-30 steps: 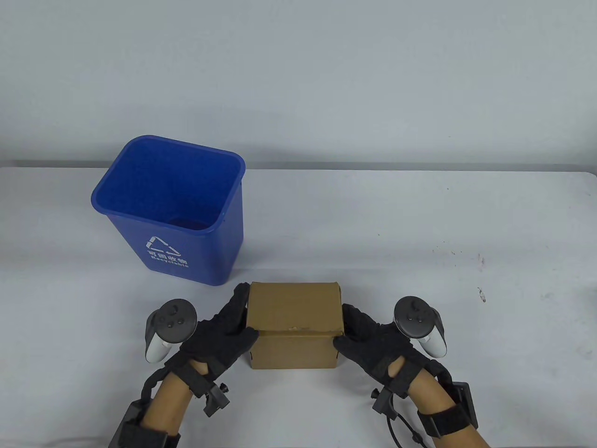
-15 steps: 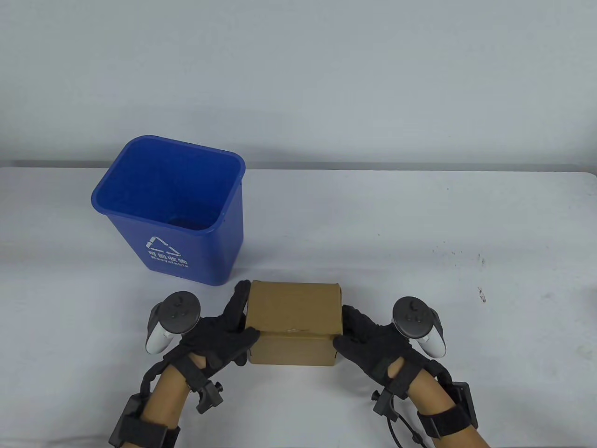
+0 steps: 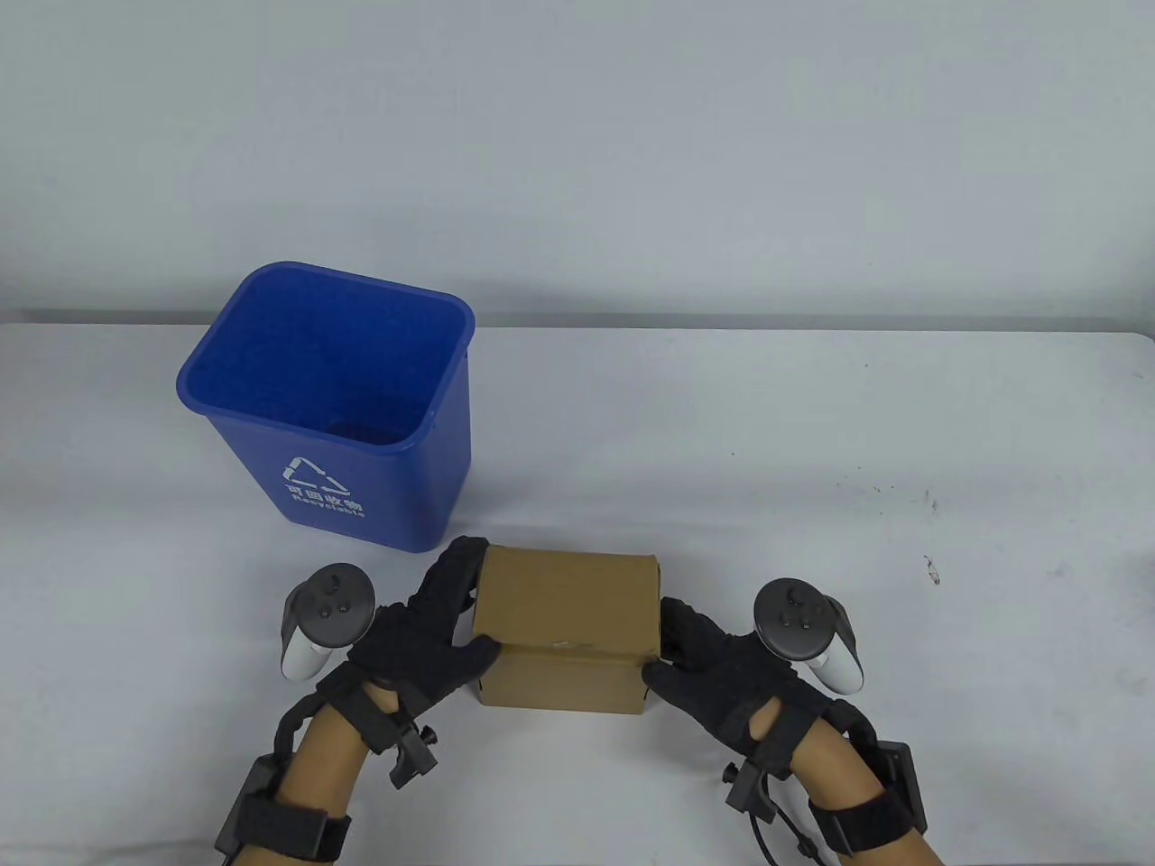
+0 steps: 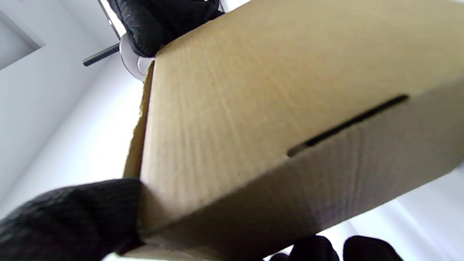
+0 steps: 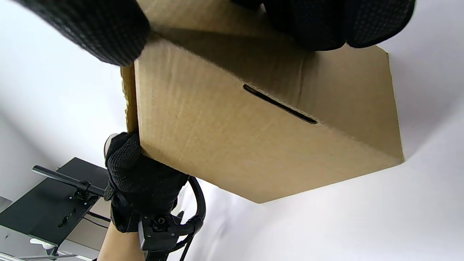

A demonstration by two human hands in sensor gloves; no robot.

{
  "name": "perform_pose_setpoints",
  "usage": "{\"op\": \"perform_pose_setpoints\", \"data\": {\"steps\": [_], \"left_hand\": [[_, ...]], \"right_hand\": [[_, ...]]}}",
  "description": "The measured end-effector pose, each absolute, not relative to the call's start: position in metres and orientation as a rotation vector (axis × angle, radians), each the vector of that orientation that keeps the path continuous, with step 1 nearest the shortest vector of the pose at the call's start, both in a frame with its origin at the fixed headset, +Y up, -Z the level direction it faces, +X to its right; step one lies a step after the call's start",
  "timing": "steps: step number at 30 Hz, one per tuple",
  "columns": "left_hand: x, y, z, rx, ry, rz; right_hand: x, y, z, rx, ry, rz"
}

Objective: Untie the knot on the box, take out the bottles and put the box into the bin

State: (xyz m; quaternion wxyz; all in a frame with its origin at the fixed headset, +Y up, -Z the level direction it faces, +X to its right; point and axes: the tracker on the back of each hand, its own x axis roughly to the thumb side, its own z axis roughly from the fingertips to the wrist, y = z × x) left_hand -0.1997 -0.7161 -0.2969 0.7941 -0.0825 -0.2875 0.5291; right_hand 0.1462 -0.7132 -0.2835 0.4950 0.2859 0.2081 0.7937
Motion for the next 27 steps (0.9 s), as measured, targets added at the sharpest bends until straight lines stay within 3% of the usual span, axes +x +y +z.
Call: {"op": "perform_pose_setpoints", "data": {"steps": [12,27], "left_hand": [[-0.202,-0.709,-0.294,-0.033,-0.591,1.075],[-0.201,-0.703,-0.284,0.004,-0.567,1.072]], "right_hand": [[0.146,-0.713,-0.283,0.685,0.508,1.9],[0.14,-0.717,-0.276,0.573,0.473,1.886]]}}
